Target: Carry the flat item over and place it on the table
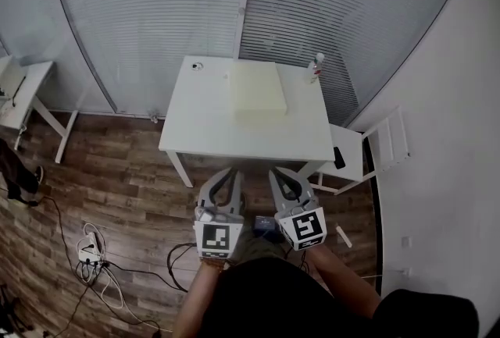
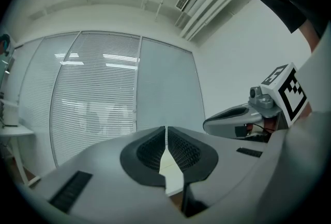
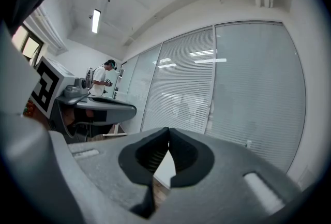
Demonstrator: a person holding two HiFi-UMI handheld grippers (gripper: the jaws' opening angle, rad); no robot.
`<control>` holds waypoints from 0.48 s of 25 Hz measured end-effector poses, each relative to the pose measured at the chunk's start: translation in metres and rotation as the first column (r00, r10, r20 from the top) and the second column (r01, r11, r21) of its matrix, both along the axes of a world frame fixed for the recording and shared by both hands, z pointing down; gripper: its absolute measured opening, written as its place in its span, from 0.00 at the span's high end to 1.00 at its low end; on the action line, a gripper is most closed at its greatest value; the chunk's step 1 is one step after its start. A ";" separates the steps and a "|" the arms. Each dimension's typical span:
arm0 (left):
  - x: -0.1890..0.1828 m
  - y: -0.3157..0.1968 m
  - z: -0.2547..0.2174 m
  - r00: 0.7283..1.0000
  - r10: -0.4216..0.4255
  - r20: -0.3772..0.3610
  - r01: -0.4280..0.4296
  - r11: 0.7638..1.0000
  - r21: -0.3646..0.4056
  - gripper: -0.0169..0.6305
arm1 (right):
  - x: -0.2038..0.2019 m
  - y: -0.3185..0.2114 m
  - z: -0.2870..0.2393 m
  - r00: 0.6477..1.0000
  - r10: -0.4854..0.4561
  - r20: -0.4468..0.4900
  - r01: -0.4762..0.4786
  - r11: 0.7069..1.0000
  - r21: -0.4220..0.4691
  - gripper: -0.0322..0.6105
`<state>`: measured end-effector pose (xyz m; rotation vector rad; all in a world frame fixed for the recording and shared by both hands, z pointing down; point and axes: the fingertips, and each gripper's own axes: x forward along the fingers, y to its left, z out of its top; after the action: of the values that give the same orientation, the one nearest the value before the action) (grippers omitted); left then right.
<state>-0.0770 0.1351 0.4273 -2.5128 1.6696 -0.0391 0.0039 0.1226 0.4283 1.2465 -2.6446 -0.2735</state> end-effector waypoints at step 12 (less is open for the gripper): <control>0.006 0.007 0.008 1.000 -0.022 -0.015 0.022 0.999 -0.024 0.94 | 0.018 0.008 0.012 1.000 0.019 -0.011 -0.019 0.999 -0.030 0.95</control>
<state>-0.0714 0.1423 0.4350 -2.5184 1.7124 -0.0426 0.0219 0.1309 0.4403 1.2567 -2.6169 -0.2352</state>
